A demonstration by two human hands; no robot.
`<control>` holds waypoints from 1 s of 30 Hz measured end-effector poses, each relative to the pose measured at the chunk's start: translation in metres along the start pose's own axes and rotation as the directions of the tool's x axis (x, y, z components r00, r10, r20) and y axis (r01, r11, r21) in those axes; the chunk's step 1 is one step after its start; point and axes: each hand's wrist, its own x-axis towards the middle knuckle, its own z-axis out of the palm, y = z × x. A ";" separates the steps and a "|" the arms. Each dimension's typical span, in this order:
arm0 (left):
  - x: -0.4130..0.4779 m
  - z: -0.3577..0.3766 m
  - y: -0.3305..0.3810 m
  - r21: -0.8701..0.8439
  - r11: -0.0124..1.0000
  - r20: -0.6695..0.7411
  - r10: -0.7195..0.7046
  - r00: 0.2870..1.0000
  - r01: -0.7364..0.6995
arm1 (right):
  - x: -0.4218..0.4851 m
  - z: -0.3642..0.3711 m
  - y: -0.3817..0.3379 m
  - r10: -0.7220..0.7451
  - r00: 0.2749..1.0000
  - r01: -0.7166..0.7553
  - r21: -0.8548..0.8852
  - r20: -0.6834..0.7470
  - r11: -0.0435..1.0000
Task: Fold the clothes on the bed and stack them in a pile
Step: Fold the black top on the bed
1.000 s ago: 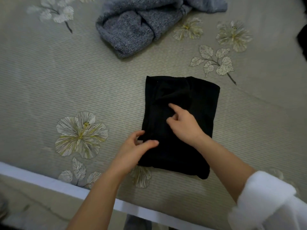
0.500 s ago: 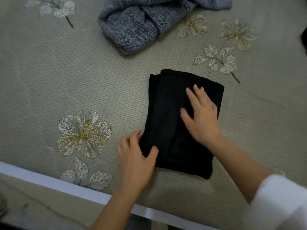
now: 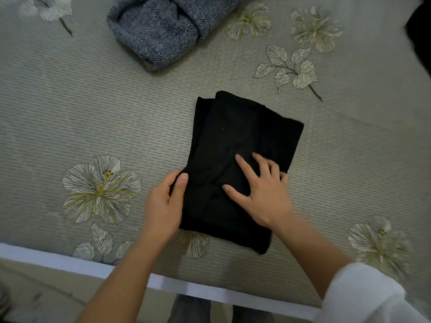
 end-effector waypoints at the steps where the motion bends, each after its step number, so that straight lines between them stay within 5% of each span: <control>1: 0.006 -0.011 0.000 0.007 1.000 0.019 0.007 1.000 -0.007 | -0.010 -0.001 -0.003 -0.010 1.000 0.010 -0.024 -0.005 1.000; 6: 0.039 -0.064 -0.010 0.247 0.969 0.104 -0.051 0.993 0.024 | -0.033 -0.011 -0.017 -0.104 0.982 0.068 0.217 0.158 0.974; 11: 0.025 -0.068 -0.011 0.339 0.941 -0.170 0.089 0.981 -0.027 | 0.017 -0.035 -0.015 0.020 0.971 0.087 0.432 -0.238 0.898; 15: -0.002 -0.058 -0.018 0.333 0.943 -0.174 0.056 0.983 0.005 | 0.054 -0.042 -0.005 0.066 0.977 -0.023 0.208 -0.202 0.978; 19: -0.006 -0.055 -0.025 0.287 0.958 -0.193 0.055 0.980 0.003 | 0.070 -0.047 0.004 -0.087 0.983 0.103 0.092 -0.164 0.990; 24: 0.006 -0.063 -0.020 -0.111 0.983 -0.199 -0.168 0.966 0.148 | 0.082 -0.058 0.002 -0.103 0.951 0.156 0.164 -0.290 0.974; 27: 0.021 -0.070 -0.019 -0.411 0.821 -0.010 -0.438 0.899 0.396 | 0.092 -0.050 -0.008 -0.140 0.938 0.162 0.043 -0.316 0.986; 30: 0.034 -0.065 -0.021 -0.426 0.754 0.012 -0.548 0.836 0.500 | 0.103 -0.040 -0.016 -0.172 0.946 0.158 -0.073 -0.273 0.985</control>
